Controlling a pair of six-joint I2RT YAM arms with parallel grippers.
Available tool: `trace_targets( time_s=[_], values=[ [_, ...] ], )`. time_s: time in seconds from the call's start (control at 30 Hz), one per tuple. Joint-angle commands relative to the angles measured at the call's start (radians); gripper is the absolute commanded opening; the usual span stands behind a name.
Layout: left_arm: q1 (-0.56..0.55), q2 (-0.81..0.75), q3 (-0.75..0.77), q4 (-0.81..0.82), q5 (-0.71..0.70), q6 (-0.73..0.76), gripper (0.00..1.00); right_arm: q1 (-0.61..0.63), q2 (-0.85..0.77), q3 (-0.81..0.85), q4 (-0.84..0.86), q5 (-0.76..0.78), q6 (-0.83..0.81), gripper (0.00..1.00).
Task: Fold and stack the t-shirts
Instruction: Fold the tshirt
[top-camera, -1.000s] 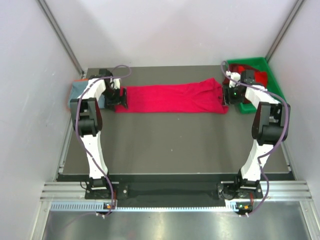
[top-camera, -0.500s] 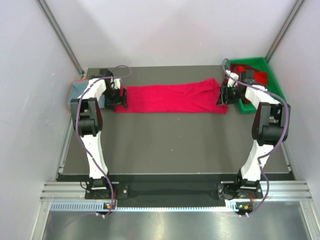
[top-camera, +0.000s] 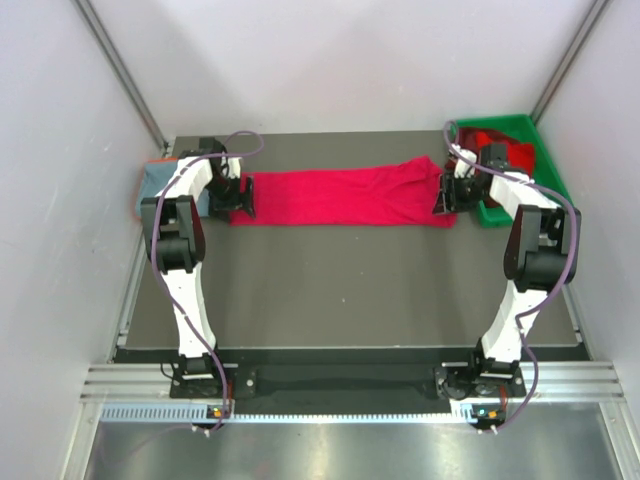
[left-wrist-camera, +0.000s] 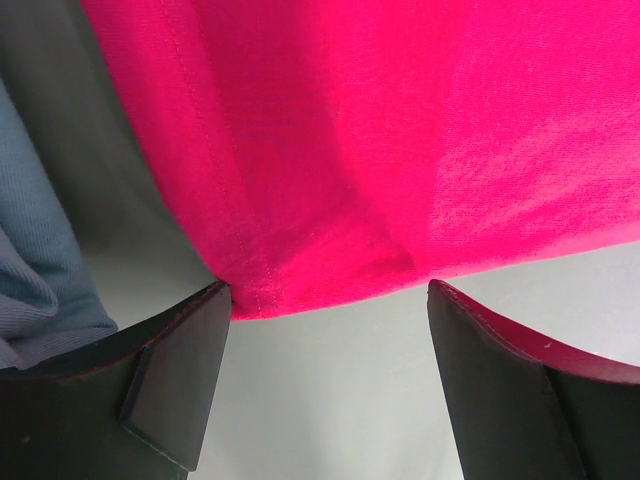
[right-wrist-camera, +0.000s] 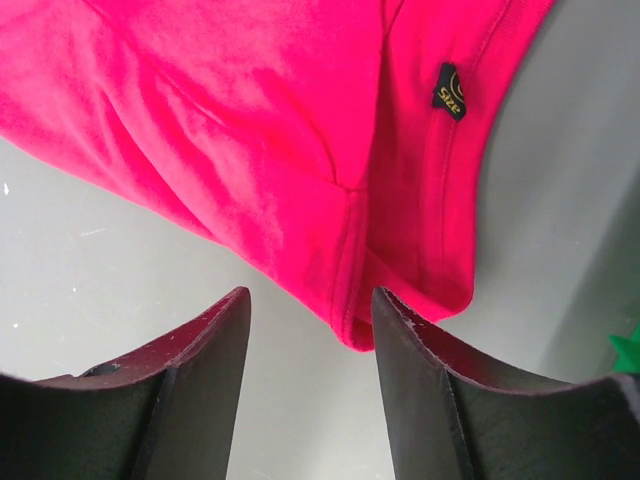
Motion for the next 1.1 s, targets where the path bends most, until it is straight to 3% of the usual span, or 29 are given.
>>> trace_targets(
  time_s=[0.0, 0.17, 0.27, 0.3, 0.4, 0.53, 0.7, 0.8, 0.93, 1.07],
  values=[
    [-0.004, 0.011, 0.014, 0.004, -0.008, 0.015, 0.84, -0.016, -0.027, -0.006, 0.006, 0.003, -0.020, 0.52],
    [-0.004, 0.008, 0.013, 0.004, -0.014, 0.015, 0.84, -0.025, -0.012, -0.004, 0.012, -0.002, -0.018, 0.51],
    [-0.002, 0.005, 0.014, 0.004, -0.019, 0.016, 0.84, -0.030, -0.006, 0.002, 0.012, -0.013, -0.020, 0.39],
    [-0.002, 0.005, 0.011, 0.004, -0.019, 0.016, 0.84, -0.030, -0.003, 0.008, 0.011, -0.016, -0.017, 0.28],
    [-0.004, 0.002, 0.005, 0.004, -0.022, 0.016, 0.84, -0.031, 0.004, 0.014, 0.014, -0.022, -0.015, 0.21],
    [-0.004, 0.001, 0.000, 0.004, -0.028, 0.019, 0.84, -0.031, 0.008, 0.016, 0.014, -0.028, -0.010, 0.20],
    [-0.002, 0.001, 0.002, 0.004, -0.029, 0.016, 0.84, -0.033, 0.014, 0.013, 0.023, -0.017, -0.001, 0.31],
    [-0.004, 0.001, 0.002, 0.004, -0.033, 0.019, 0.84, -0.036, 0.020, 0.013, 0.024, -0.017, 0.002, 0.32],
    [-0.004, -0.002, -0.001, 0.004, -0.040, 0.019, 0.84, -0.037, 0.033, 0.016, 0.024, -0.028, 0.002, 0.28],
    [-0.004, -0.006, -0.006, 0.003, -0.051, 0.022, 0.83, -0.039, 0.040, 0.023, 0.028, -0.036, 0.000, 0.17]
  ],
)
